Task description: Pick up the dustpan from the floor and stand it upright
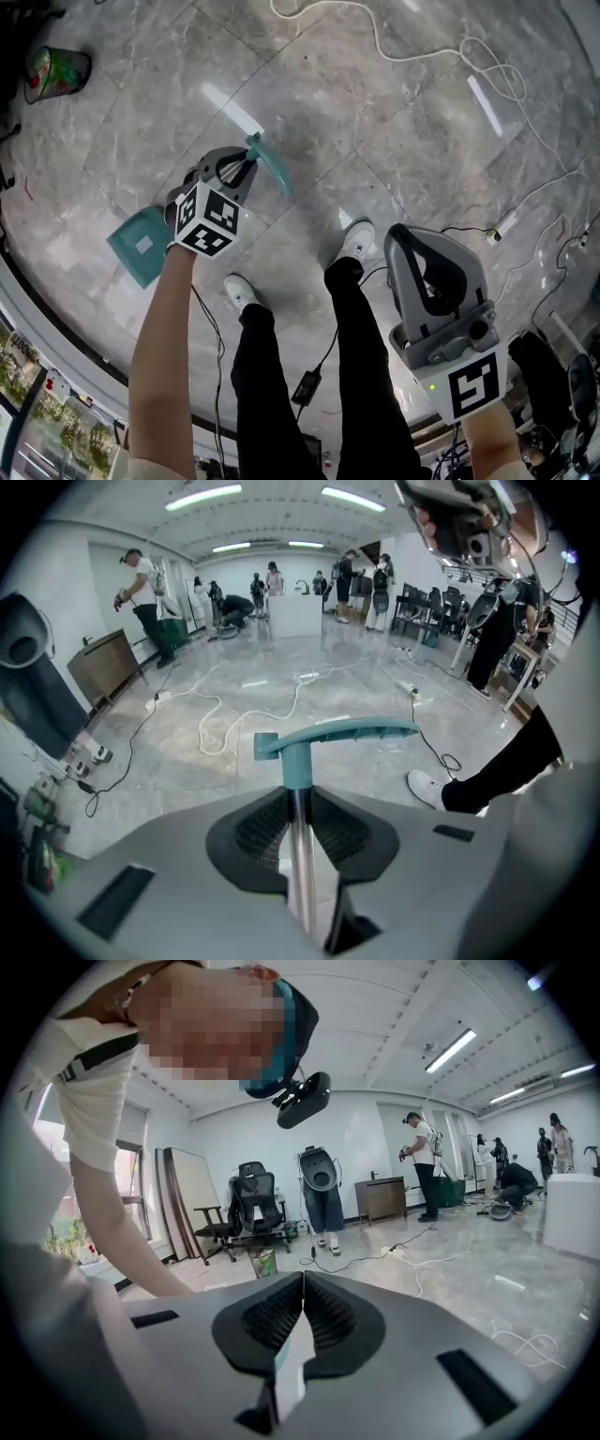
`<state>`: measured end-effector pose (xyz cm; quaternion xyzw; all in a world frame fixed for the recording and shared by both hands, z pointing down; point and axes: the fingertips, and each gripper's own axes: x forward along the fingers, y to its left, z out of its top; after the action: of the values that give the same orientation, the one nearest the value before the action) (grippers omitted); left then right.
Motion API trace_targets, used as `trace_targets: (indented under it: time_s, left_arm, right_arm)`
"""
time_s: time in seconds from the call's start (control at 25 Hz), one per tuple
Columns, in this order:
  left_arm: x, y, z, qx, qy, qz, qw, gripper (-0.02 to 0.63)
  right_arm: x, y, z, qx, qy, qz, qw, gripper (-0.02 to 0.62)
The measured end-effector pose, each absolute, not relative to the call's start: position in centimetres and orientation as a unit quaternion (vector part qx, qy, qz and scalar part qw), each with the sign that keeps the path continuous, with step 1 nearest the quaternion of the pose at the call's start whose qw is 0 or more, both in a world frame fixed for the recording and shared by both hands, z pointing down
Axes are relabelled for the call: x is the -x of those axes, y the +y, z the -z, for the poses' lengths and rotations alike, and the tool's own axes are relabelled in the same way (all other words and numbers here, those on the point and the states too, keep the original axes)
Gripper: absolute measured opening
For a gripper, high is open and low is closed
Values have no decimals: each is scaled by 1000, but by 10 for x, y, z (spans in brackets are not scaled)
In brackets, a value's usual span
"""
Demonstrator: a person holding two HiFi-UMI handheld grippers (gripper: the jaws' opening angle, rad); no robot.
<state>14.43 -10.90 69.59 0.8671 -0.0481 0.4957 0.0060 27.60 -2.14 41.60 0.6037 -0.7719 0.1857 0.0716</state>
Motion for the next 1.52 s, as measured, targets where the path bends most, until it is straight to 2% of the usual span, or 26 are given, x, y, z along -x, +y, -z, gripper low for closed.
trace_targets:
  time_s: [0.24,0.52,0.88,1.24,1.52]
  left_arm:
    - [-67,-116,-596,-908,-77,-412,4,81]
    - [66,-88,-492,-949,-92,-300,-9,81]
    - [215,-72,-424,-959,-175,-221,-31,81]
    - [328,-66,-405,-942,-278,-187,-16,81]
    - [345,-52,-404,-937,-306,-168,-17,81]
  right_arm:
    - [-172,-27,-366,-601,-782,-160,47,17]
    - [-17,-26,-325,-553,-817,-156,44,17]
    - [127,-17,-301,-486,-859,-144,69,17]
    - [214,0,-300,-422,-889,-141,106,17]
    - [257,-3,-298,-397,-901,-140,109,17]
